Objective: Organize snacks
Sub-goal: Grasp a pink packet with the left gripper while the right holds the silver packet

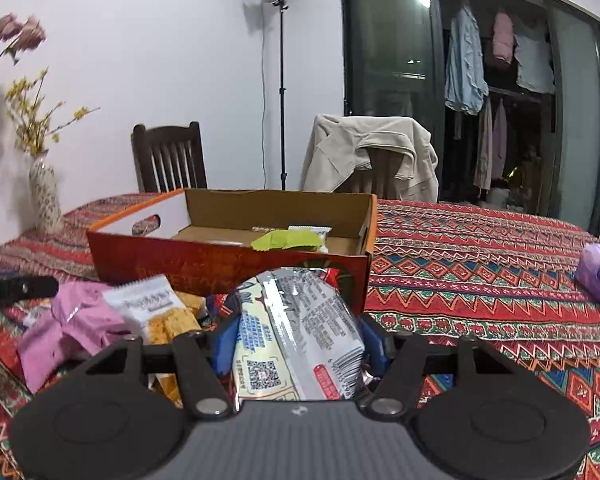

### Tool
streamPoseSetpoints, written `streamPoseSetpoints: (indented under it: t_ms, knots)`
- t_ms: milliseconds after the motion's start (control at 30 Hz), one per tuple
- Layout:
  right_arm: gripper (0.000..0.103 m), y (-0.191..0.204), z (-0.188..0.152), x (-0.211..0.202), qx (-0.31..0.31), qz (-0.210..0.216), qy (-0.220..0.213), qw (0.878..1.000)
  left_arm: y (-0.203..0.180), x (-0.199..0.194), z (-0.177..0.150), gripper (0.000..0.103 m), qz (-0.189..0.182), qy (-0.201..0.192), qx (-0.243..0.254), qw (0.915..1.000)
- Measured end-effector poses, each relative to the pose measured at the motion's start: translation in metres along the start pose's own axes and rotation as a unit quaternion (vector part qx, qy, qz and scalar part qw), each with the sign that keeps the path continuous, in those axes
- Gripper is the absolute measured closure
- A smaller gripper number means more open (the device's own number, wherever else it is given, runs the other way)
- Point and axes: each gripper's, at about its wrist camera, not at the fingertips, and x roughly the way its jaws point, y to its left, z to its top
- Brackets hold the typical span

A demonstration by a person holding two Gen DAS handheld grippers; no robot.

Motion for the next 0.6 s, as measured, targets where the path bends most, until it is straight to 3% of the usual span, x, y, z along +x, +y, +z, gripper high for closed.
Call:
streamPoseSetpoints:
  t_ms: [600]
  knots:
    - [0.042,-0.004,0.001,-0.019,0.01,0.01,-0.043,0.999,-0.018,0.004,-0.012,0.0,-0.006,0.091,0.042,0.9949]
